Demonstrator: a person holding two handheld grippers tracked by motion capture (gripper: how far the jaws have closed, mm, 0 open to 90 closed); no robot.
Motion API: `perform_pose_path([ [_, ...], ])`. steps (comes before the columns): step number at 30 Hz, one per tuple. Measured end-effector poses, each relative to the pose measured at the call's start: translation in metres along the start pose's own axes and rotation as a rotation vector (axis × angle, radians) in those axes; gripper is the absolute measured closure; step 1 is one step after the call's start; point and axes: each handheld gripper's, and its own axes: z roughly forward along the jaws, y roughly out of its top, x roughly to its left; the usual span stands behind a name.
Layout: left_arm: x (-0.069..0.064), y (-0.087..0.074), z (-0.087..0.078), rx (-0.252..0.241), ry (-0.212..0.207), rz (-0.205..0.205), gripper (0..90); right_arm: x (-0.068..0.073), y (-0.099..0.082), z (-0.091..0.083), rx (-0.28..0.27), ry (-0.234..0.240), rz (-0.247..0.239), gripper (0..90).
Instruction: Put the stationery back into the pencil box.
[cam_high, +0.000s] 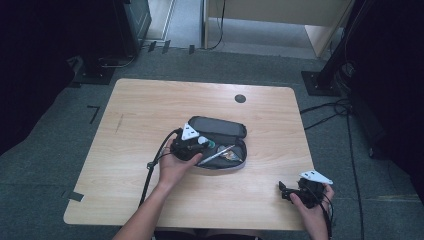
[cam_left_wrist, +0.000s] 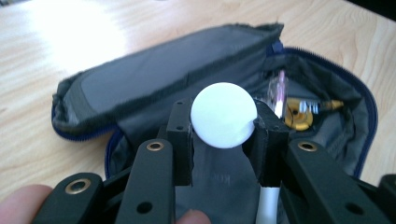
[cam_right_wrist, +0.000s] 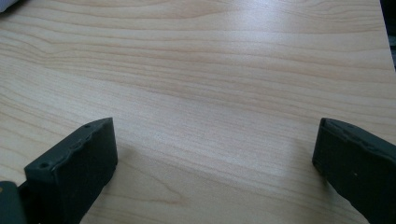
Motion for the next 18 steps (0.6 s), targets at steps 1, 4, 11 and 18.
perform_pose_path([
  [1, 0.002, -0.001, -0.002, 0.01, -0.005, 0.006, 66.0, 0.0, 0.0, 0.0, 0.0, 0.0, -0.001, 0.0],
  [4, 0.006, -0.006, -0.005, 0.032, -0.023, -0.008, 65.8, 0.0, 0.0, 0.0, 0.0, -0.002, -0.001, 0.0],
  [11, 0.013, -0.021, -0.011, 0.103, -0.059, -0.005, 65.5, 0.001, 0.0, 0.0, 0.0, -0.004, 0.004, 0.0],
  [18, 0.012, -0.029, -0.008, 0.14, -0.064, -0.014, 63.4, 0.001, 0.0, 0.0, 0.0, -0.003, 0.004, 0.0],
])
